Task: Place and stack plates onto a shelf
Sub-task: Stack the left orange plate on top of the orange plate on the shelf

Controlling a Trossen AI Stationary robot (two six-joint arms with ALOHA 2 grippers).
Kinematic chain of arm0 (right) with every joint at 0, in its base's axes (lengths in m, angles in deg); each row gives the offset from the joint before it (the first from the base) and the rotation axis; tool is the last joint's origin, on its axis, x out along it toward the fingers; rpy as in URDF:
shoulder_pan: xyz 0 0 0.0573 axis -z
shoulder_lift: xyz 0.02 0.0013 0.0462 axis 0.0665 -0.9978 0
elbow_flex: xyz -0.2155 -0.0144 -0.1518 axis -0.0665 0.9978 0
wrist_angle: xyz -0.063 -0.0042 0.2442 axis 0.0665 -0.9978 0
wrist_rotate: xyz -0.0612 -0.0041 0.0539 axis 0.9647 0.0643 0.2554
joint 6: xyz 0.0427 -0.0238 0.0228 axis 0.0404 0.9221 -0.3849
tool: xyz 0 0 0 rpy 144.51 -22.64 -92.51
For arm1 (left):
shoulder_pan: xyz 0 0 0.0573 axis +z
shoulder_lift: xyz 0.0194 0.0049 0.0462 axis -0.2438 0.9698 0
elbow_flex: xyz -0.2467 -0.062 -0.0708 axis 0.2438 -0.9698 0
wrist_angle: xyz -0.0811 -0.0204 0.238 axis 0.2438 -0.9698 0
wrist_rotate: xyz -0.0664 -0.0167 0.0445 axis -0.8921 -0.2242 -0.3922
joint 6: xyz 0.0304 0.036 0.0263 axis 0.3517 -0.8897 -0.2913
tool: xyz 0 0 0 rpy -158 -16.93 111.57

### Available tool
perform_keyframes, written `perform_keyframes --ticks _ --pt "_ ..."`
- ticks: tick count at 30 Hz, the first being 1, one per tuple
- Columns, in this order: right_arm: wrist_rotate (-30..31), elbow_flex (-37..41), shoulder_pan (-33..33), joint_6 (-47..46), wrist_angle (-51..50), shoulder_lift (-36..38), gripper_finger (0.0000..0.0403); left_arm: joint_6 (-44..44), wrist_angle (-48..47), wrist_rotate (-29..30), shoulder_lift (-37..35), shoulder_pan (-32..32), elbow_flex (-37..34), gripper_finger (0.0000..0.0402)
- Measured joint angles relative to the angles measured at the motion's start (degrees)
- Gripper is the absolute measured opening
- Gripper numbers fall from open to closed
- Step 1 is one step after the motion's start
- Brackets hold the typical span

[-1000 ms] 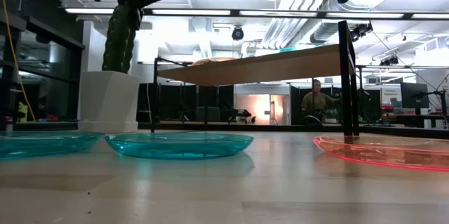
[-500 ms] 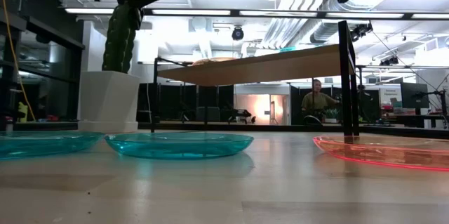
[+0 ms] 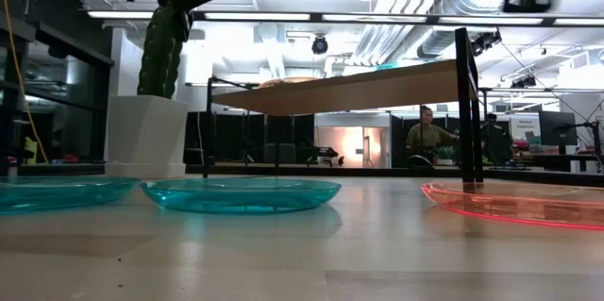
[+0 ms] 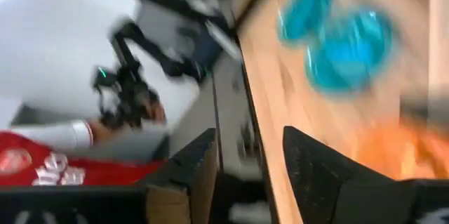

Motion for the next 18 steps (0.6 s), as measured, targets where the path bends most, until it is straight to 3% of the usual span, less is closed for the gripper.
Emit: perform_keyframes --ticks 9,13,18 --pt "15.23 1.58 -19.67 -15.39 -18.10 -2.19 0.0158 0.94 0.00 0.02 0.00 0.00 0.02 0.0001" --pt "17.68 6.55 -24.15 -24.54 -16.77 -5.69 0.0158 0.42 0.00 0.02 0.00 0.00 0.02 0.0001" --pt "19.91 15.98 -25.74 -36.08 -7.16 -10.65 0.0158 0.37 0.01 1.02 0.01 0.00 0.04 0.0001"
